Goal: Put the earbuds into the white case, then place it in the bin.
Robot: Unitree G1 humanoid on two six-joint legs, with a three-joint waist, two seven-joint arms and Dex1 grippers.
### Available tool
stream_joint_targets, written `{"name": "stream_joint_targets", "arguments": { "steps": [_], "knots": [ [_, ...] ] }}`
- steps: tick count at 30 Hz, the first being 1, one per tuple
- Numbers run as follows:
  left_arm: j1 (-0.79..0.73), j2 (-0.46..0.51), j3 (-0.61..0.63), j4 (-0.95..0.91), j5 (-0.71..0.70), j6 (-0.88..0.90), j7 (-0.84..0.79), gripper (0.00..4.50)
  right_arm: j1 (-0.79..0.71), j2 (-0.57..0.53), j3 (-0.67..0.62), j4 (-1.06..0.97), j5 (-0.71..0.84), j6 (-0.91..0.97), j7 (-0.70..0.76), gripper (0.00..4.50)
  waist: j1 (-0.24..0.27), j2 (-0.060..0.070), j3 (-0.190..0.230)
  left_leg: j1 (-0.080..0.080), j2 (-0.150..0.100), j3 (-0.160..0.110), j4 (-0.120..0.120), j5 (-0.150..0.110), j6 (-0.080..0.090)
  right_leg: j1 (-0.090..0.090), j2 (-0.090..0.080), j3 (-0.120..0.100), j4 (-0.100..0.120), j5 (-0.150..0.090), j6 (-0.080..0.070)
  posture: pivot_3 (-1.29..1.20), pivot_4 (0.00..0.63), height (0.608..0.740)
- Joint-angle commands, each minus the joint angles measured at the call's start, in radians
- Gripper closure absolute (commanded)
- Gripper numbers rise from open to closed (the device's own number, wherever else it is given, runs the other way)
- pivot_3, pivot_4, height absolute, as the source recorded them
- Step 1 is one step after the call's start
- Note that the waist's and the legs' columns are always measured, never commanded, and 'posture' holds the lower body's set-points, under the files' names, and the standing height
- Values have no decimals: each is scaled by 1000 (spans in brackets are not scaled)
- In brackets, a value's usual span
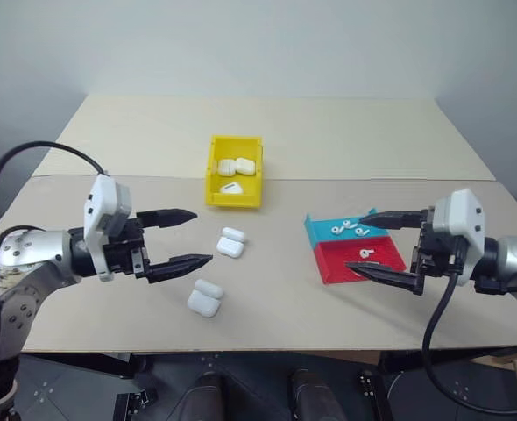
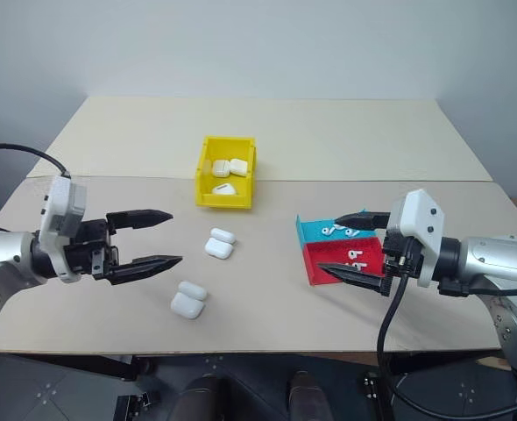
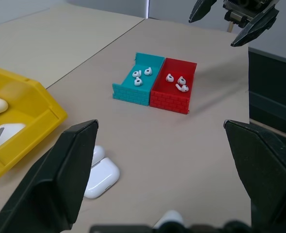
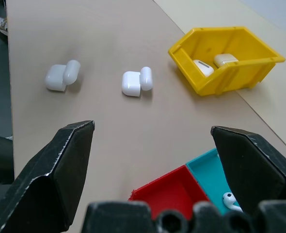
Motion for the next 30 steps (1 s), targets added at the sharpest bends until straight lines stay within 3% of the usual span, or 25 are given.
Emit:
{"name": "stream_joint_targets", "arguments": {
  "steps": [1, 9, 15, 18, 26, 30],
  "knots": [
    [-23, 5, -6, 3, 11, -34, -23, 0, -1, -16, -24, -29, 23, 11, -4, 35, 0, 0, 0, 0, 0, 0, 0, 0, 0, 0, 0, 0, 0, 0, 0, 0, 150, 740],
    [-65, 120, -78, 35, 47, 12, -118, 0, 11, -5, -30, -51, 34, 25, -35, 35, 0, 0, 0, 0, 0, 0, 0, 0, 0, 0, 0, 0, 0, 0, 0, 0, 150, 740],
    [-47, 110, -74, 29, 18, -14, -188, 0, 24, 7, -23, -69, 42, 30, -65, 35, 0, 0, 0, -1, 0, 1, 0, 0, 0, -1, 0, 0, 0, 0, 0, 0, 150, 740],
    [-37, 107, -90, 16, 11, 1, -208, 546, 27, 9, -19, -73, 47, 34, -71, 0, 0, 0, 0, 0, 0, 1, 0, 0, 0, -1, 0, 0, 0, 0, 0, 0, 150, 740],
    [68, 98, -215, -56, 158, -68, -197, 3153, 17, 7, -8, -83, 55, 50, -85, 0, 0, 0, 0, 0, 0, 1, 0, 0, 0, -1, 0, 0, 0, 0, 0, 0, 150, 740],
    [158, 129, -193, -42, 203, -133, -251, 4414, 33, -1, -25, -99, 67, 62, -87, 0, -2, 0, 0, 0, 0, 1, -1, 0, 0, -1, 0, 1, 0, 0, 0, 0, 150, 740]
  ]
}}
